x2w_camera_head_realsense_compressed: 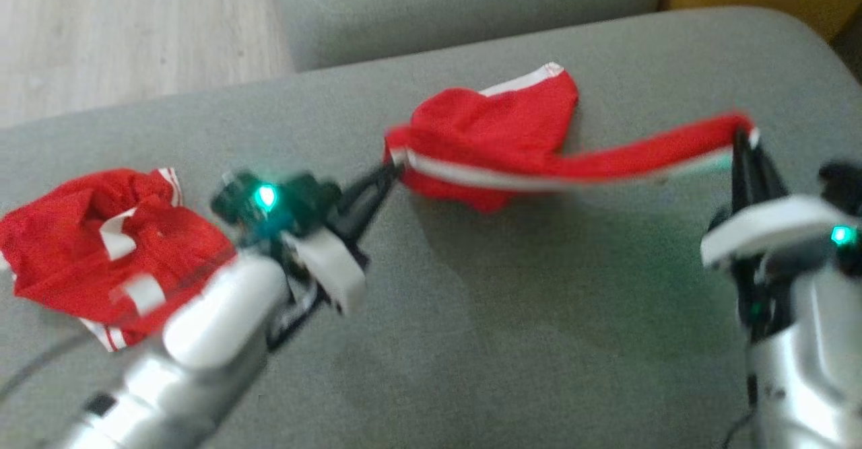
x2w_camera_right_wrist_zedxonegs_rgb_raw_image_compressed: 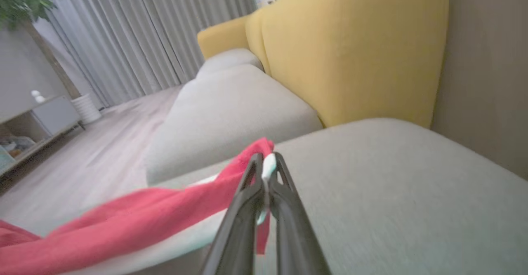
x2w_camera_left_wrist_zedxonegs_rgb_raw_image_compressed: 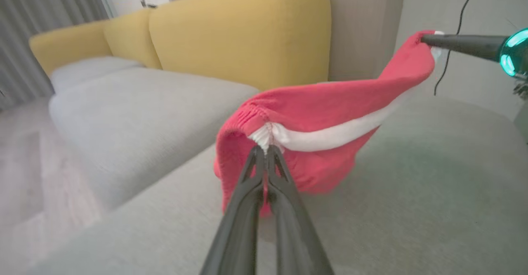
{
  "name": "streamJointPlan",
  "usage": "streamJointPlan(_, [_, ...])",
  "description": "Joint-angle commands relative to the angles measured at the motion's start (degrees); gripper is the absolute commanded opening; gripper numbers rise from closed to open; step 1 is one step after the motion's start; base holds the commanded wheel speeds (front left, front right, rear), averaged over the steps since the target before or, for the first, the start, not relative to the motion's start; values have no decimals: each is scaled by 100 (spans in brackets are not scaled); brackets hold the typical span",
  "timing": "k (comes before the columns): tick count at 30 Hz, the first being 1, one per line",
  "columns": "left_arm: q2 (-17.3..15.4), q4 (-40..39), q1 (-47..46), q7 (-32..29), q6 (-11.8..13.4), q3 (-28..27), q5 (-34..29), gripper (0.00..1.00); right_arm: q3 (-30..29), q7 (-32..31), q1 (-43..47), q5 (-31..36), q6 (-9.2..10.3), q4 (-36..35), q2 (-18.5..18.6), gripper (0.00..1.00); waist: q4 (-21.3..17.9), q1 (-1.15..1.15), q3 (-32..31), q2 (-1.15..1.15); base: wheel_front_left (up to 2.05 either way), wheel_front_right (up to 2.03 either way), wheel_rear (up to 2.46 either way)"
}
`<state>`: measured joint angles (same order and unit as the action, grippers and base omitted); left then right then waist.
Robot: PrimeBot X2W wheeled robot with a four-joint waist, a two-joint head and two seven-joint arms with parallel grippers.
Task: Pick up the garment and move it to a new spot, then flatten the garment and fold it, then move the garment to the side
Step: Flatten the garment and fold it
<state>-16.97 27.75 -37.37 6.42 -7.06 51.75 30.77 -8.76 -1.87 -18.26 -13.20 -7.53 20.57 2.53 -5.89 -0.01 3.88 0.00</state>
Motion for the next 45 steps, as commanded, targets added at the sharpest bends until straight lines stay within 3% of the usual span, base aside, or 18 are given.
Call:
streamJointPlan(1, [-250,-217,-632,-120,7,-302,31,0,154,-170,-474,-10,4,-401,35,0,59,1,-198,0,0,0,0])
streamJointPlan(8, [-432,-48,-1773,-816,-28,-483,344,0,132,-710,-1623,117,4,-848,35,0,62,1,-515,0,0,0,0])
streamJointPlan(12, [-382,51,-2255,-696,-35,-502,360,0,115,-587,-2034,427,4,-940,35,0,75,1,-624,0,0,0,0])
streamJointPlan(21, [-408,-107,-2152,-627,-4,-384,390,0,302,-667,-1634,718,4,-1428,35,0,151,1,-665,0,0,0,0])
streamJointPlan(26, [-683,-626,-1952,-936,152,-452,547,0,289,-1009,-1346,906,4,-1965,35,0,221,1,-451,0,0,0,0])
streamJointPlan(30, [-837,-789,-2177,-1177,220,-556,583,0,308,-1204,-1636,959,4,-2033,35,0,202,1,-21,0,0,0,0])
streamJointPlan(37, [-790,-35,-3452,-1274,147,-772,445,0,434,-841,-3414,1032,4,-852,120,0,20,1,1029,0,0,0,0])
streamJointPlan(45, [-352,1374,-5107,-272,201,-1013,28,0,-19,724,-5669,1419,4,1414,59,0,-132,1,1793,0,0,0,0])
